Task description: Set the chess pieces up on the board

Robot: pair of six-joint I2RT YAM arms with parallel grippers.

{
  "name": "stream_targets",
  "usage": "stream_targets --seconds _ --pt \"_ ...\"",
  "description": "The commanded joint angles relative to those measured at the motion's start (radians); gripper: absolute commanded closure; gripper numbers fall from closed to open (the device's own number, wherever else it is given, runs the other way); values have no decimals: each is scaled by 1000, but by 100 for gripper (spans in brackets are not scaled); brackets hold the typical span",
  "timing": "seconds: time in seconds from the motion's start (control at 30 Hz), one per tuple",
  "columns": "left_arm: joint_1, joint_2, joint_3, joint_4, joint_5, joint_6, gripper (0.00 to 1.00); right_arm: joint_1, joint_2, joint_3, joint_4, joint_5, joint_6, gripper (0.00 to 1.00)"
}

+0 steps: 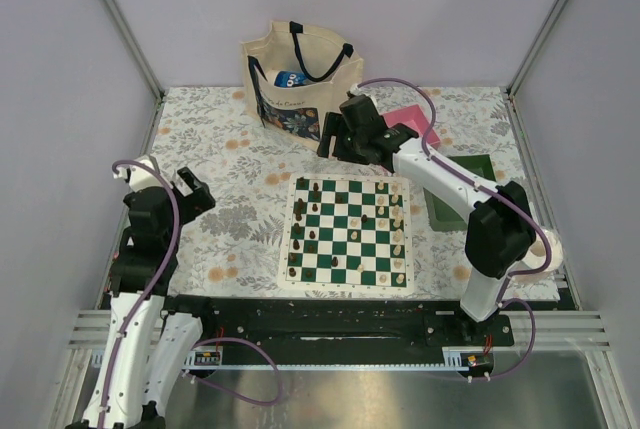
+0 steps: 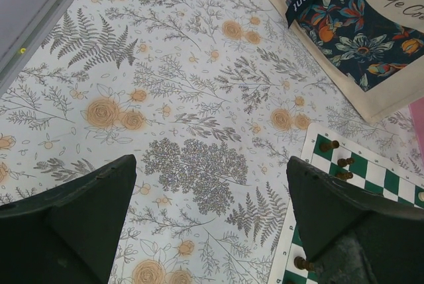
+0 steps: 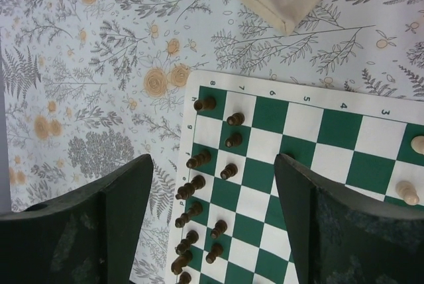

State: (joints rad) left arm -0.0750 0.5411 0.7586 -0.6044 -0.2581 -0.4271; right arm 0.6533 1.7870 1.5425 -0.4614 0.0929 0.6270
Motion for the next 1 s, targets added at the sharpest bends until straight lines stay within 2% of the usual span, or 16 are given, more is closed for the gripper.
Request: stream_targets --seconds 0.0,0.23,0.37,0.57,0.8,0.97 --pt "6 28 21 9 3 4 1 2 -24 16 4 -78 -27 19" --pt "7 -1 8 22 -26 7 1 2 -2 109 -37 -19 -99 20" --pt "11 10 13 11 -24 7 1 3 49 119 -22 -28 -79 28" --pt "12 0 13 9 -33 10 1 3 81 172 -46 -9 -104 30" --pt "11 -12 -4 -58 -4 -16 1 2 43 56 -45 36 -138 32" --pt "11 -58 -33 -24 19 -30 1 2 35 4 -45 19 -145 36"
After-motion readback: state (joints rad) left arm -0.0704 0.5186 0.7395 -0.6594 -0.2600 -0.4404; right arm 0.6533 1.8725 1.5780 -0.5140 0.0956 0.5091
